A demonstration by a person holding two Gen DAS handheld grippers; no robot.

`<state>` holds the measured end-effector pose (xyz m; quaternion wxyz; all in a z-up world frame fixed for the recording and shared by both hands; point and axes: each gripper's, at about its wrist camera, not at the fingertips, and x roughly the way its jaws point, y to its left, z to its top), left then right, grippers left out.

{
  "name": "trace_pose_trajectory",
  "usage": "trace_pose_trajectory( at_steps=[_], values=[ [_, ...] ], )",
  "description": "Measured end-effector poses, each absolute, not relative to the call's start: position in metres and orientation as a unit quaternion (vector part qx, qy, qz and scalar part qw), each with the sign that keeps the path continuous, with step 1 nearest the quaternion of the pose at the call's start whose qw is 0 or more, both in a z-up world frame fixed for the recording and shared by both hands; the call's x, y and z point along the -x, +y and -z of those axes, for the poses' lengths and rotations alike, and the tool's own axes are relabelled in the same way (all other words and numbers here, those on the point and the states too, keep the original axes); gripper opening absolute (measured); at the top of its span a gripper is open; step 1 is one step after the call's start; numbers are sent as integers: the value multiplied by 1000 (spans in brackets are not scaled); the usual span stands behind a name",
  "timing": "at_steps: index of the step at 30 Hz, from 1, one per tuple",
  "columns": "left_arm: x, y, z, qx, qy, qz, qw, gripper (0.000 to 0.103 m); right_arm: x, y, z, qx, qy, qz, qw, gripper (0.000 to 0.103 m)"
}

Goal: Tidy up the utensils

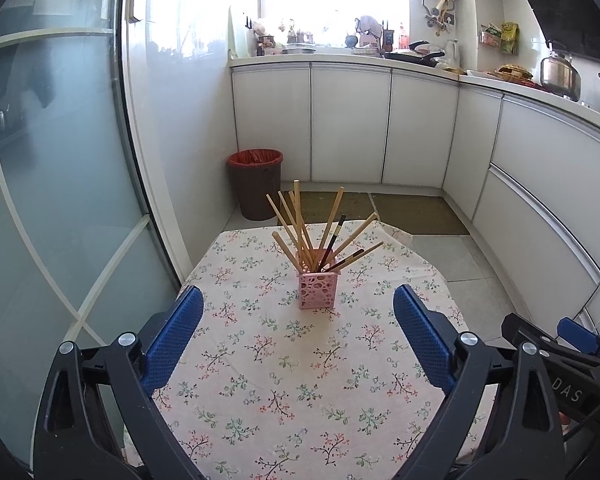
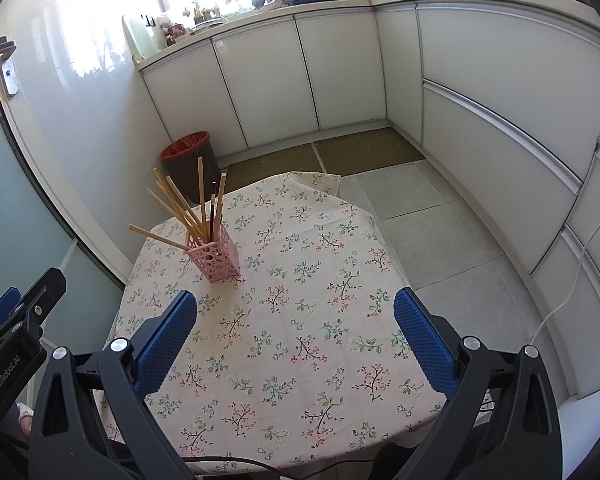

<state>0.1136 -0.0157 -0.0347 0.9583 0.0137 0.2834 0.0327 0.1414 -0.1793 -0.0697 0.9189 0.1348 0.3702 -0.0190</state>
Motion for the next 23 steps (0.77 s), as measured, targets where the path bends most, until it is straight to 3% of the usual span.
trace_pose_trajectory(
  at_steps=[12, 13, 16, 23],
  values=[
    [-112, -19, 33, -14, 273, -6, 962, 77, -141, -181, 69, -141, 368, 19, 919, 96],
    [-112, -18, 33, -12, 275, -7, 961, 79, -140, -182, 69, -141, 368, 19, 919, 96],
    [-114, -18, 31, -13, 279, -13, 960, 97, -141, -183, 67, -142, 366, 19, 919, 96],
    [-116, -20, 32, -11, 295, -22, 955, 96, -141, -184, 66, -145, 364, 19, 920, 96]
  ],
)
